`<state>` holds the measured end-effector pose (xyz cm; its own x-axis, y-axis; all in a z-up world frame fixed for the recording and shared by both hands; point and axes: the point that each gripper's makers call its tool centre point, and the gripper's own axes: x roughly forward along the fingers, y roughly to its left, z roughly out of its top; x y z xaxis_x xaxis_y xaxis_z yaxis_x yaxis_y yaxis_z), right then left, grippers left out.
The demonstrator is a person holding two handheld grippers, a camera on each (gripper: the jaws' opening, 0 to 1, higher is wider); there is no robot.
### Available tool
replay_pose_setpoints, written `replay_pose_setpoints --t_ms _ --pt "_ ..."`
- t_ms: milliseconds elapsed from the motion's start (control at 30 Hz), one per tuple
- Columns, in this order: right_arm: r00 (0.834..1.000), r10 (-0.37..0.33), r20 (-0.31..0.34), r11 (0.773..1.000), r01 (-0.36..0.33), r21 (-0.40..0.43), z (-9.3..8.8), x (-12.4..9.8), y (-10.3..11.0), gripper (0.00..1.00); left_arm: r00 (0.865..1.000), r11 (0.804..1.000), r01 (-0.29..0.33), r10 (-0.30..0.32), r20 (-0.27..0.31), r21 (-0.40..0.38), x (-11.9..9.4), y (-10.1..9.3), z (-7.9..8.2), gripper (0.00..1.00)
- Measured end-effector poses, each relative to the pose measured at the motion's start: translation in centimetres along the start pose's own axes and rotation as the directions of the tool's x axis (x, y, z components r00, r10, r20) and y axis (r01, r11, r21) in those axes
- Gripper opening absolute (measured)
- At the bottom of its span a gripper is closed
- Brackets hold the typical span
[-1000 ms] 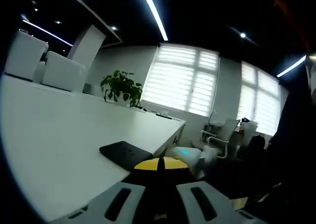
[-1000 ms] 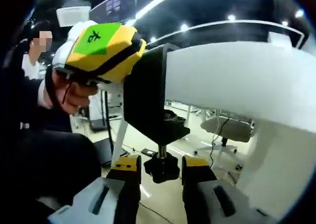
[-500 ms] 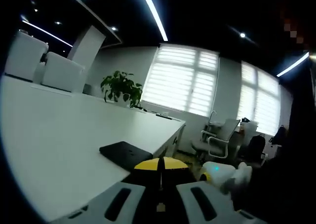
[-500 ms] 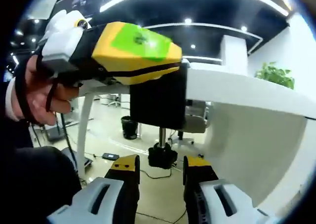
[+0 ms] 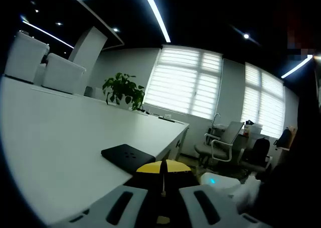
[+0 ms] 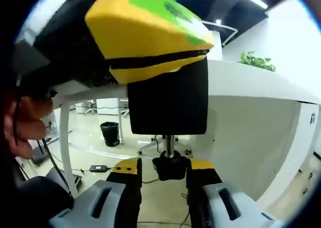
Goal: Clamp the fixed fixture on the desktop, loosen the retaining clip, secure it to the edge of the desk, and tighten the retaining clip.
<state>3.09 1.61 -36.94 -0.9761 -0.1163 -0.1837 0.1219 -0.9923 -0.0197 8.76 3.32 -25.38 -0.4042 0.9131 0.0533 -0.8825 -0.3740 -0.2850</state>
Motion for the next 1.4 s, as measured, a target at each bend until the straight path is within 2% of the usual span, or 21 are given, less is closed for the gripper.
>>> replay_pose_setpoints --t_ms 133,233,333,500,567,600,633,667,700,767,833,933,967,1033,1100,1133,1167,1233,1267,1333,1400 --pt "1.0 -0.01 -0.011 0.998 0.009 -0.061 -0.2 0.1 -0.5 0.24 1.0 1.0 0.001 -0.001 0.001 0.001 0.0 0.0 0.0 0.01" --pt "0.995 0.094 -0.016 0.994 -0.094 -0.062 -0.2 0.2 0.0 0.24 1.0 1.0 -0.001 0.001 -0.004 0.006 -0.1 0.0 -0.1 0.01" --pt "0.972 0.235 -0.006 0.968 -0.234 -0.087 -0.1 -0.2 0.6 0.23 1.0 1.0 -0.003 0.003 -0.006 0.006 -0.1 0.0 -0.1 0.01" --pt "0.872 0.489 -0.028 0.863 -0.488 -0.132 -0.2 -0.3 1.3 0.23 1.0 1.0 -0.003 0.003 -0.007 0.001 -0.1 0.0 -0.1 0.01" --pt "0.813 0.582 -0.04 0.8 -0.58 -0.15 -0.2 -0.7 1.7 0.23 1.0 1.0 -0.003 0.003 -0.009 0.0 -0.1 0.0 -0.1 0.01" --pt "0.766 0.641 -0.045 0.75 -0.638 -0.174 -0.1 -1.1 1.9 0.23 1.0 1.0 -0.003 0.003 -0.011 -0.004 -0.1 0.0 -0.1 0.01" --pt "0.733 0.679 -0.043 0.717 -0.675 -0.171 -0.1 -1.3 2.0 0.23 1.0 1.0 -0.003 0.003 -0.012 -0.007 -0.1 0.0 -0.1 0.01" --pt "0.722 0.691 -0.04 0.707 -0.686 -0.169 -0.1 -1.3 2.0 0.23 1.0 1.0 -0.003 0.003 -0.012 -0.007 -0.1 0.1 -0.1 0.01" --pt "0.667 0.744 -0.033 0.652 -0.736 -0.185 -0.1 -1.6 2.3 0.23 1.0 1.0 -0.002 0.002 -0.013 -0.012 -0.2 0.0 -0.1 0.01" --pt "0.622 0.782 -0.036 0.608 -0.774 -0.18 -0.2 -1.7 2.3 0.23 1.0 1.0 -0.001 0.001 -0.014 -0.011 -0.2 0.0 -0.1 0.01" --pt "0.618 0.785 -0.047 0.599 -0.776 -0.198 -0.2 -1.7 2.2 0.23 1.0 1.0 0.0 0.0 -0.016 -0.009 -0.2 0.0 -0.1 0.01" --pt "0.627 0.778 -0.052 0.606 -0.769 -0.203 -0.2 -1.9 2.3 0.24 1.0 1.0 -0.001 0.001 -0.017 -0.012 -0.2 -0.1 -0.1 0.01" --pt "0.64 0.767 -0.051 0.619 -0.758 -0.203 -0.1 -1.9 2.3 0.24 1.0 1.0 -0.002 0.001 -0.016 -0.012 -0.2 -0.1 -0.1 0.01" --pt "0.691 0.722 -0.046 0.671 -0.714 -0.2 -0.1 -1.8 1.8 0.26 1.0 1.0 -0.002 0.002 -0.017 -0.011 -0.2 -0.1 -0.1 0.01" --pt "0.761 0.649 0.0 0.748 -0.639 -0.18 0.6 -1.9 1.1 0.32 1.0 1.0 -0.003 0.003 -0.018 -0.009 -0.2 -0.1 -0.1 0.01" --pt "0.796 0.605 -0.001 0.783 -0.596 -0.177 0.5 -1.9 0.6 0.35 1.0 1.0 -0.003 0.003 -0.019 -0.007 -0.2 -0.1 -0.1 0.01" --pt "0.843 0.538 -0.029 0.826 -0.533 -0.181 -0.1 -1.8 -0.3 0.37 1.0 1.0 -0.003 0.003 -0.019 -0.007 -0.2 -0.1 -0.1 0.01" --pt "0.904 0.426 -0.018 0.899 -0.425 -0.108 -0.3 -1.9 -0.9 0.4 1.0 1.0 -0.003 0.002 -0.017 -0.003 -0.2 -0.1 -0.1 0.01" --pt "0.924 0.381 -0.028 0.923 -0.382 -0.05 -0.7 -2.2 -0.9 0.39 1.0 1.0 -0.003 0.002 -0.017 -0.002 -0.2 -0.1 -0.1 0.01" --pt "0.946 0.323 -0.033 0.946 -0.324 -0.025 -1.0 -2.5 -0.5 0.39 1.0 1.0 -0.001 0.001 -0.015 0.002 -0.2 -0.2 -0.1 0.01" --pt "0.958 0.285 -0.019 0.958 -0.285 0.015 -0.8 -2.6 0.3 0.39 1.0 1.0 -0.001 0.001 -0.015 0.002 -0.2 -0.2 -0.1 0.01"
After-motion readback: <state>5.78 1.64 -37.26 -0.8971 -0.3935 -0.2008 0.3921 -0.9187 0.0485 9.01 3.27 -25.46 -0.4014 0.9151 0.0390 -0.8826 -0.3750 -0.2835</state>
